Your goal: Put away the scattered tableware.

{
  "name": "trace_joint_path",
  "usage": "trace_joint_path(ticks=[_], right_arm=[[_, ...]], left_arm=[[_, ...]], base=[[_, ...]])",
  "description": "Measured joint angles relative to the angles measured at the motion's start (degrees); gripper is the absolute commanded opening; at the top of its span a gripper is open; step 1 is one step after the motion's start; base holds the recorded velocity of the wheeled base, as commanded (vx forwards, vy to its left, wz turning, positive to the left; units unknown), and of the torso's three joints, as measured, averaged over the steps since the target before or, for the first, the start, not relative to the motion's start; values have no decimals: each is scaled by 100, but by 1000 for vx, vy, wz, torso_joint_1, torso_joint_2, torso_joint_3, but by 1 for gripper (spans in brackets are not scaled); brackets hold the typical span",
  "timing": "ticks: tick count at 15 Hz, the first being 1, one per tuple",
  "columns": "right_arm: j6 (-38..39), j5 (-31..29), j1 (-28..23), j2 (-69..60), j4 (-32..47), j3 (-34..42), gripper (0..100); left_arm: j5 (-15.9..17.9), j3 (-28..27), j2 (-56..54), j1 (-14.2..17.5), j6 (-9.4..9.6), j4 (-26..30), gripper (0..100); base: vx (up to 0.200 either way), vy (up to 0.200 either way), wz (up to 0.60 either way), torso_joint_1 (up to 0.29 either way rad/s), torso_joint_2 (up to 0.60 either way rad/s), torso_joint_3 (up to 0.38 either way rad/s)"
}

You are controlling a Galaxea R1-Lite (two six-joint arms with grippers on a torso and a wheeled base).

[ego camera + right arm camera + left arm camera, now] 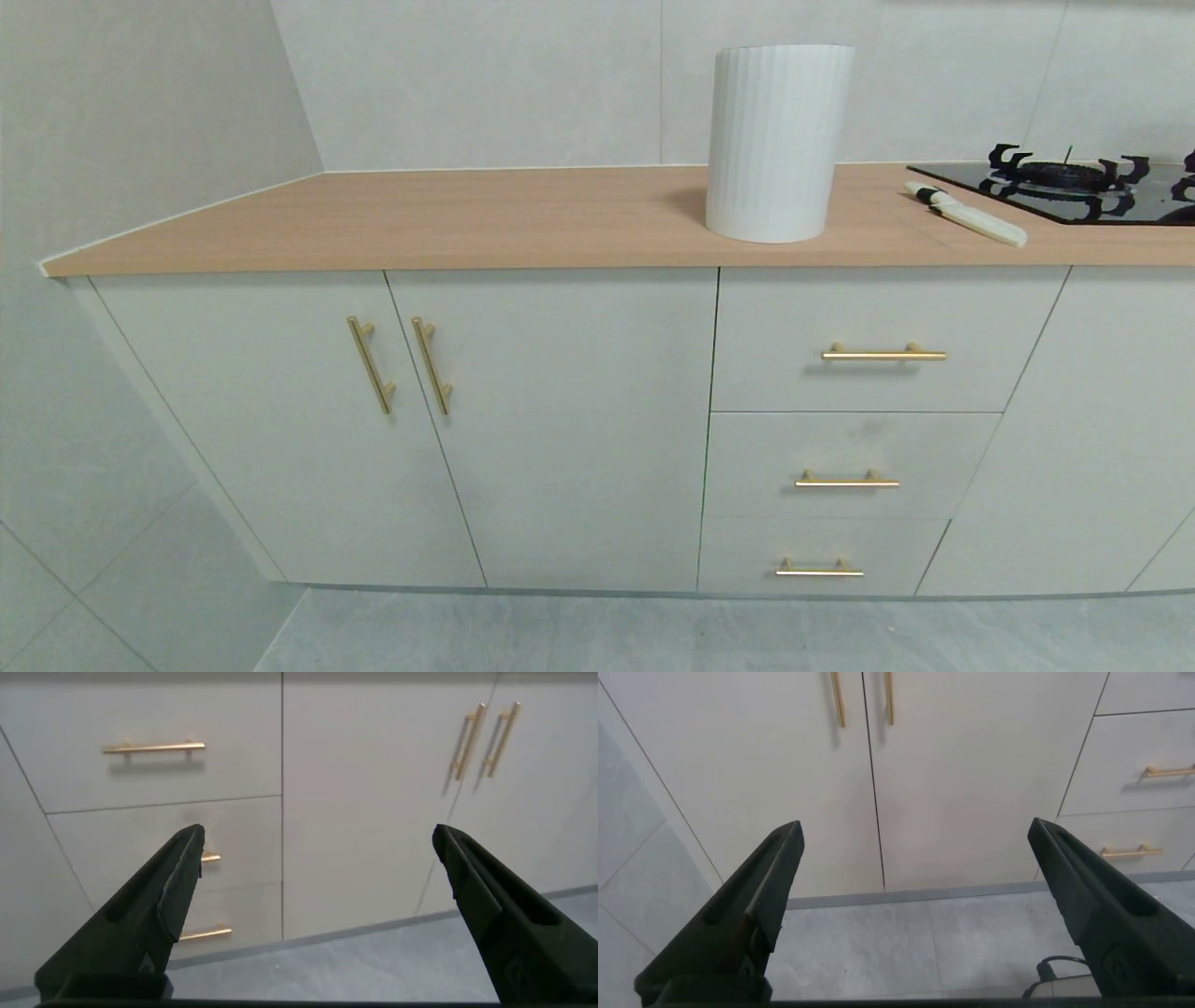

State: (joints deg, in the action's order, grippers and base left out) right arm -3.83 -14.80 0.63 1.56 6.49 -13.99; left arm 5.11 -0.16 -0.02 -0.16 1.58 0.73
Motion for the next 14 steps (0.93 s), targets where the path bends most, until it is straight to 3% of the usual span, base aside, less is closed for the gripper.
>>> trace_joint_path(ticks=[3, 6, 8, 14], right_arm=[[480, 708, -50, -126, -118, 479, 100], [577, 1122, -59, -156, -875, 1141, 100], [541, 1437, -59, -166, -680, 1336, 100], [475, 1529, -59, -167, -656, 1392, 100]], left_arm=[[0, 0, 0, -2, 2, 5, 100], [0, -2, 0, 0, 0, 5, 100], [0, -2, 0, -2, 2, 5, 100], [4, -2, 0, -2, 35, 5, 100]], base=[[0, 0, 0, 0, 0, 0], [0, 0, 0, 0, 0, 0], [0, 0, 0, 0, 0, 0], [0, 0, 0, 0, 0, 0]])
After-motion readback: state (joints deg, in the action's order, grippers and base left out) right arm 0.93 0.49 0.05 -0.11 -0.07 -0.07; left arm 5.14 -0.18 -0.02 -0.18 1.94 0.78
